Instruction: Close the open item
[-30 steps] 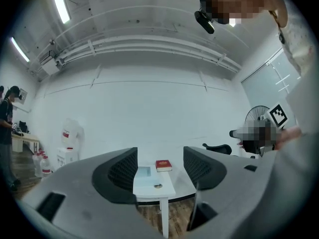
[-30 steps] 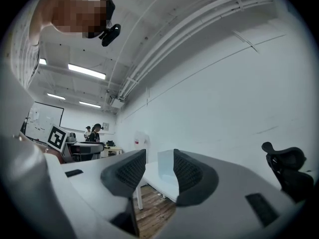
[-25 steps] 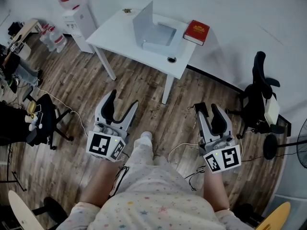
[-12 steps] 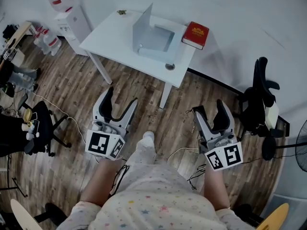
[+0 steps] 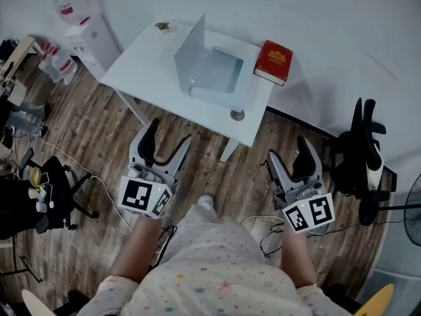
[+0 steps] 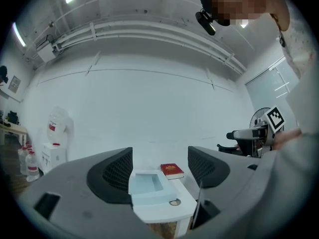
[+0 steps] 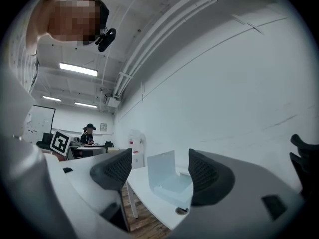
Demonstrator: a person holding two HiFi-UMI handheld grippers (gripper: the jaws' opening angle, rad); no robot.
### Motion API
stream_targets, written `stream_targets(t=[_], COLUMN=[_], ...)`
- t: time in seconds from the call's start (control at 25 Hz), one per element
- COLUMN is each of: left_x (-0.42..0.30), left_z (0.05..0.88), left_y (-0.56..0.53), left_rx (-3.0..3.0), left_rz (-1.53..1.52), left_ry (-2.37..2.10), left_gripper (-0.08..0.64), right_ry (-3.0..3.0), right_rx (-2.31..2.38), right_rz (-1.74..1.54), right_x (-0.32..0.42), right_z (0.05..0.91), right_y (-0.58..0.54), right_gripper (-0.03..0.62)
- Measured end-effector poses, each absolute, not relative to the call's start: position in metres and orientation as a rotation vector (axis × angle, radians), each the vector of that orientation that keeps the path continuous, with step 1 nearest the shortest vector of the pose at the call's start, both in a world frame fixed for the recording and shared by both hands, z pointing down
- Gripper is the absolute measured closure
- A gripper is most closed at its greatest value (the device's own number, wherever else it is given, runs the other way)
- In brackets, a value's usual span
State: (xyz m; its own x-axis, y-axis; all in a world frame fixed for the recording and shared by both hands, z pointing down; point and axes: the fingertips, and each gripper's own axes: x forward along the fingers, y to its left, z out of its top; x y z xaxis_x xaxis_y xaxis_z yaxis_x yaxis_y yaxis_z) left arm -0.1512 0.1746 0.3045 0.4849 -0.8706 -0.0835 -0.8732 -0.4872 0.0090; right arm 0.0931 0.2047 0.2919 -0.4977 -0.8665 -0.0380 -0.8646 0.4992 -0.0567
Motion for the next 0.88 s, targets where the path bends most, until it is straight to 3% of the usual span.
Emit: stream_targets(t=[0.6,0.88], left_x=[-0.152,-0.118], left_z=[0.328,0.316], left_y=[0.052,-0.034], left_rx=[-2.616,-2.510], left_rz=[0.075,0.083], left_ry=[1.756,1.860], left_gripper=[0.241,0.241], right_ry=[2.729,2.814], right_rx=[-1.455,-1.317], right_rz=[-0.129,-0.057], right_x=[0.114,0.145], right_z=[0.317,0.302], right_y=[0.069,-0.034], right_gripper=[0.259,0.259])
